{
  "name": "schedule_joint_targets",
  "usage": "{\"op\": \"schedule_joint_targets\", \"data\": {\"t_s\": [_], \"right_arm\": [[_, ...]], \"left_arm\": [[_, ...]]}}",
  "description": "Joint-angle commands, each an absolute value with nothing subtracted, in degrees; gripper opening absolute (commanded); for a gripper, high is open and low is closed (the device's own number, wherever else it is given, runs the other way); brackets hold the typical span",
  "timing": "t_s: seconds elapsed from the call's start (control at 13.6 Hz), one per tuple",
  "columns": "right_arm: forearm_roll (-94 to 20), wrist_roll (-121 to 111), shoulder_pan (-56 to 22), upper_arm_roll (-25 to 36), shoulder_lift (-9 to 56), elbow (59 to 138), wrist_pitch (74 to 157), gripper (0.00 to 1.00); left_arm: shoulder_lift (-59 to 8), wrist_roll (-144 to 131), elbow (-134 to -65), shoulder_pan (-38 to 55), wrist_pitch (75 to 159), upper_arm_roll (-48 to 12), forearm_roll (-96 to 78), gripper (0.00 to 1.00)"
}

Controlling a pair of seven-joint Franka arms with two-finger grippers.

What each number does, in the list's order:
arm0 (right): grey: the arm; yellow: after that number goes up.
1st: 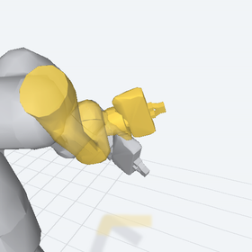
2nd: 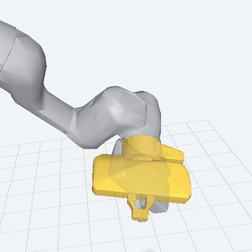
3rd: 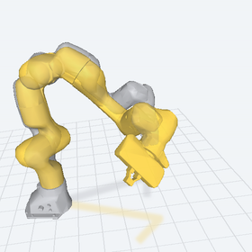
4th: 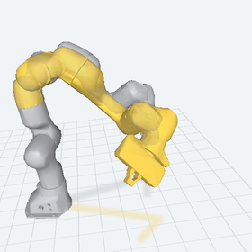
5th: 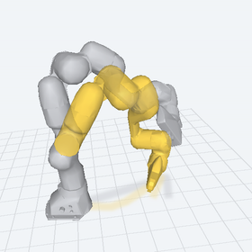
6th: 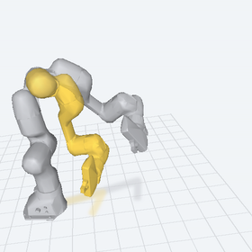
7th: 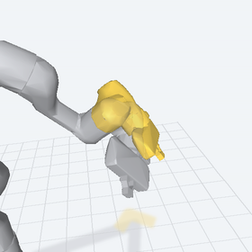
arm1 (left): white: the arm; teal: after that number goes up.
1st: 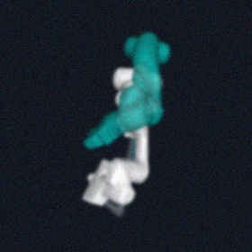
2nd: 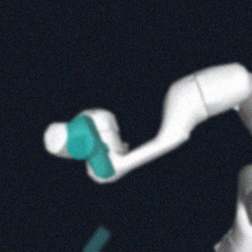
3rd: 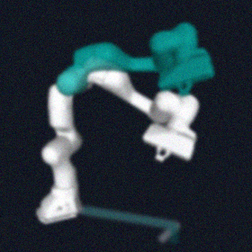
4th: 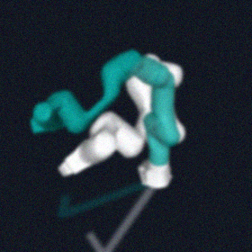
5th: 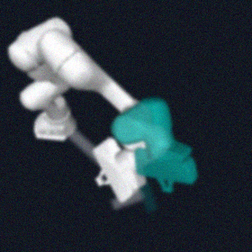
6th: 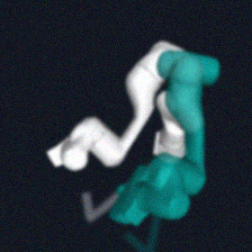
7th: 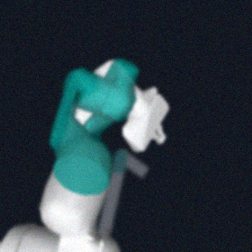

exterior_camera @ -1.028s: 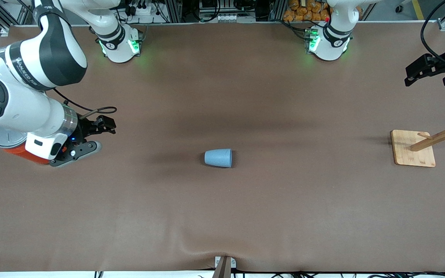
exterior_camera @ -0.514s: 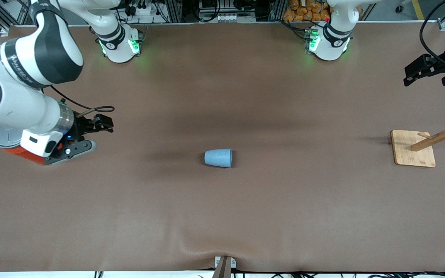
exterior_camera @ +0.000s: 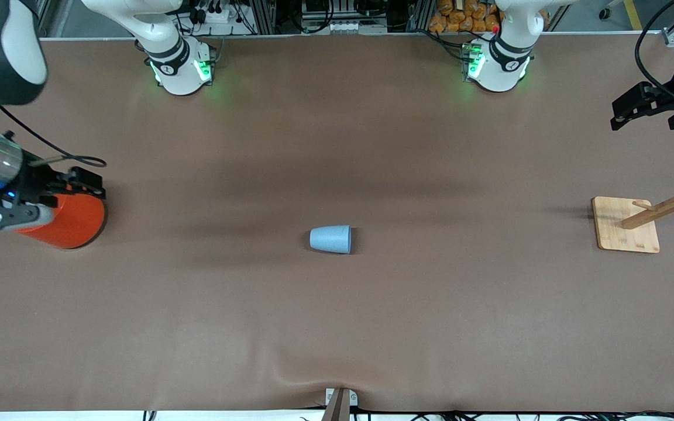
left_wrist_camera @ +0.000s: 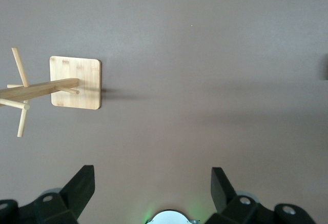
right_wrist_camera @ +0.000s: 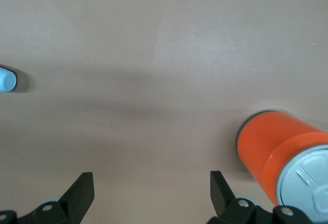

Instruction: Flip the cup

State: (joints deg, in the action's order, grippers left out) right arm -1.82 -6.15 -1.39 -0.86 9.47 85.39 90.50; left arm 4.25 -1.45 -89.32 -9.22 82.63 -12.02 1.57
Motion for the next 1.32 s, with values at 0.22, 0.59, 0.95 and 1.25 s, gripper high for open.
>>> {"op": "schedule_joint_targets", "data": {"t_s": [0.22,0.59,0.95,1.25], "right_arm": [[-2.6,-5.5,0.3,0.3,2.6,92.9,90.0,1.00],[-3.6,-4.9,2.4,0.4,-0.4,95.2,89.7,1.00],[-2.3,-0.7,3.3,0.2,-0.7,89.7,84.2,1.00],[-0.2,-1.1,3.6,0.1,0.3,86.8,83.7,1.00]], "left_arm": [[5.1,-0.5,-89.6,-9.7,81.7,-12.4,1.5,1.00],[6.2,-0.5,-89.6,-9.8,81.7,-12.4,1.2,1.00],[7.6,-0.7,-91.6,-9.8,81.8,-12.4,0.1,1.00],[9.2,-1.0,-93.9,-9.8,82.9,-12.4,0.1,1.00]]}}
